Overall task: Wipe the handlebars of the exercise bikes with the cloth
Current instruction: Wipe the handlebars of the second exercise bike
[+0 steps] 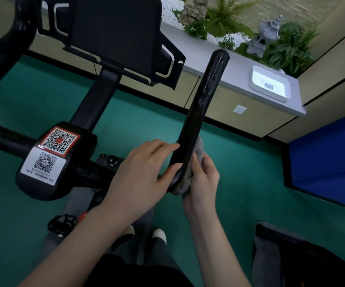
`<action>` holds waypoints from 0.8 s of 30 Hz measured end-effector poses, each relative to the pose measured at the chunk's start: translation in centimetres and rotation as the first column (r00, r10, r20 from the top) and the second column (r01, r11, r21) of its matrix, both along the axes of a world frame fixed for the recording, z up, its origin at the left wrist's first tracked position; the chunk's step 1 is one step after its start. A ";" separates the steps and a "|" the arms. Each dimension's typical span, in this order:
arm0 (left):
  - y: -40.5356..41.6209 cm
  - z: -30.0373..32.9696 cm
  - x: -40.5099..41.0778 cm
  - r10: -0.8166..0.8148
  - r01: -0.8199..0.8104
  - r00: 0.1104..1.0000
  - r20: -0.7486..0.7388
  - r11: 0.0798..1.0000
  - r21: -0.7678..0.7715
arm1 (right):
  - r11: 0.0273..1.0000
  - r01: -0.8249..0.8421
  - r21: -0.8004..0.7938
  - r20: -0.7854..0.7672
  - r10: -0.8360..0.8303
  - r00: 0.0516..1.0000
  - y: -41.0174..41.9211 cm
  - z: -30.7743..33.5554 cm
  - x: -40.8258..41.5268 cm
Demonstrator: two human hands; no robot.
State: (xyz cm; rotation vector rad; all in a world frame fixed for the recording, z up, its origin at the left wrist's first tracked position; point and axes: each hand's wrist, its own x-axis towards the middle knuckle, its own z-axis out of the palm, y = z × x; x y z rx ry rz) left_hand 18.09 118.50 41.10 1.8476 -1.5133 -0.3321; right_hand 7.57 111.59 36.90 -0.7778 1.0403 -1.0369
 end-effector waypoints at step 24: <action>-0.4 0.3 -0.7 0.139 -0.139 0.990 0.003 0.990 0.006 | 0.758 -0.644 0.098 0.095 0.638 0.765 -3.5 -0.4 -3.0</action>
